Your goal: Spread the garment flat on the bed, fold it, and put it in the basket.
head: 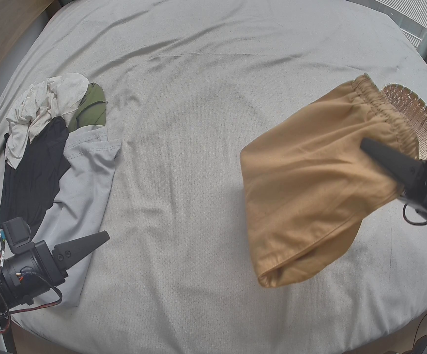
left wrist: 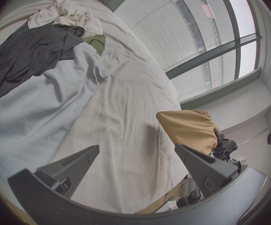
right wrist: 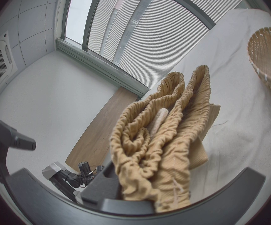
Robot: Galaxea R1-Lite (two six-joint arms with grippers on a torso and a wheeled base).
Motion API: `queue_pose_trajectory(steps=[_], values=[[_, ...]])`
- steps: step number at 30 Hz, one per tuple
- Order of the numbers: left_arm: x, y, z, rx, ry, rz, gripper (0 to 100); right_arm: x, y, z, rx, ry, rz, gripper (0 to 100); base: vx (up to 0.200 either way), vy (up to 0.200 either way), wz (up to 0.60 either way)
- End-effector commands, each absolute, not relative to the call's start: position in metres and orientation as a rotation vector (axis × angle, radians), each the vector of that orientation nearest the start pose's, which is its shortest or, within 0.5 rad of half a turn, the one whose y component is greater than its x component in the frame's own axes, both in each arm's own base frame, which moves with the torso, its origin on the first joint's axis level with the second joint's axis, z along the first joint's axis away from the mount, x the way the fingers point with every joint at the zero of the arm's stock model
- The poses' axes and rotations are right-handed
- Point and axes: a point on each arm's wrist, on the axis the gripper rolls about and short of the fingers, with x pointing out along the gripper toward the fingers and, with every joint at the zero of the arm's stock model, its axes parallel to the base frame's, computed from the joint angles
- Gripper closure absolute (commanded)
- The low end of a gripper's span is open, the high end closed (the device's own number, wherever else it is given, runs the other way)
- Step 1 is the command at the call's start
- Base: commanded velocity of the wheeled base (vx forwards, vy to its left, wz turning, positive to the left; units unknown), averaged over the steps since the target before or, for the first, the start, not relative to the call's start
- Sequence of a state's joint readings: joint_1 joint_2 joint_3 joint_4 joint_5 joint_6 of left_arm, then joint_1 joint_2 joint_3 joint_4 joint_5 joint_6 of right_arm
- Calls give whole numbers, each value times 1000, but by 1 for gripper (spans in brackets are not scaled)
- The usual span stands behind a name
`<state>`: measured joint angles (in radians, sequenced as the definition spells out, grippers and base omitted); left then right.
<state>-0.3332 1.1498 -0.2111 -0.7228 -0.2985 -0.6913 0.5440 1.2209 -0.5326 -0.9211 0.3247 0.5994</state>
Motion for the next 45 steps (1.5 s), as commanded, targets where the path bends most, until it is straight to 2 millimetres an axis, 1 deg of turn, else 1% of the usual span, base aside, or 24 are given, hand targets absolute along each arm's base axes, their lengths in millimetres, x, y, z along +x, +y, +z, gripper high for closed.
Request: queue_pose_trajectory(steps=[1, 4, 8, 10, 11, 12, 14, 18, 20, 22, 24, 25, 26, 27, 29, 30, 31, 32, 33, 35, 37, 38, 41, 45], values=[[130, -52, 153, -661, 437, -524, 0, 148, 85, 300, 578, -84, 879, 100, 0, 0, 0], [130, -52, 152, -661, 441, -525, 0, 151, 80, 312, 570, -104, 847, 100, 0, 0, 0], [128, -52, 152, -674, 442, -523, 0, 156, 67, 332, 554, -184, 777, 100, 0, 0, 0], [128, -52, 153, -675, 435, -527, 0, 157, 65, 333, 551, -189, 772, 100, 0, 0, 0], [127, -51, 153, -675, 431, -529, 0, 162, 55, 341, 540, -231, 714, 100, 0, 0, 0], [127, -51, 153, -675, 431, -529, 0, 166, 51, 345, 535, -246, 689, 100, 0, 0, 0], [127, -51, 152, -675, 432, -529, 0, 173, 44, 349, 526, -267, 644, 100, 0, 0, 0], [127, -51, 151, -676, 437, -527, 0, 193, 17, 357, 495, -310, 489, 100, 0, 0, 0], [126, -51, 151, -681, 437, -526, 0, 197, 5, 360, 459, -330, 424, 100, 0, 0, 0], [126, -51, 151, -681, 438, -526, 0, 200, -4, 362, 427, -341, 373, 100, 0, 0, 0], [126, -51, 151, -681, 438, -526, 0, 200, -6, 362, 423, -344, 363, 100, 0, 0, 0], [126, -51, 151, -681, 435, -527, 0, 204, -20, 362, 388, -355, 292, 100, 0, 0, 0], [126, -51, 151, -681, 435, -527, 0, 205, -21, 362, 386, -354, 288, 100, 0, 0, 0], [126, -51, 151, -681, 435, -527, 0, 208, -30, 362, 357, -357, 240, 100, 0, 0, 0], [126, -51, 151, -681, 437, -526, 0, 210, -40, 365, 334, -368, 192, 100, 0, 0, 0], [126, -51, 151, -681, 437, -526, 0, 210, -42, 365, 333, -369, 186, 100, 0, 0, 0], [126, -51, 151, -681, 437, -526, 0, 213, -51, 367, 325, -375, 147, 100, 0, 0, 0], [126, -51, 151, -681, 437, -526, 0, 213, -51, 367, 325, -375, 147, 100, 0, 0, 0], [125, -51, 149, -681, 442, -526, 0, 216, -62, 368, 318, -380, 107, 100, 0, 0, 0], [125, -51, 149, -681, 441, -525, 0, 219, -71, 368, 311, -381, 74, 100, 0, 0, 0], [125, -51, 149, -680, 444, -523, 0, 220, -75, 368, 309, -382, 60, 100, 0, 0, 0], [125, -51, 149, -680, 445, -525, 0, 223, -82, 368, 305, -384, 35, 100, 0, 0, 0], [125, -51, 149, -682, 445, -525, 0, 228, -93, 364, 276, -378, -5, 100, 0, 0, 0], [125, -51, 149, -682, 445, -525, 0, 236, -100, 361, 245, -367, -25, 100, 0, 0, 0]])
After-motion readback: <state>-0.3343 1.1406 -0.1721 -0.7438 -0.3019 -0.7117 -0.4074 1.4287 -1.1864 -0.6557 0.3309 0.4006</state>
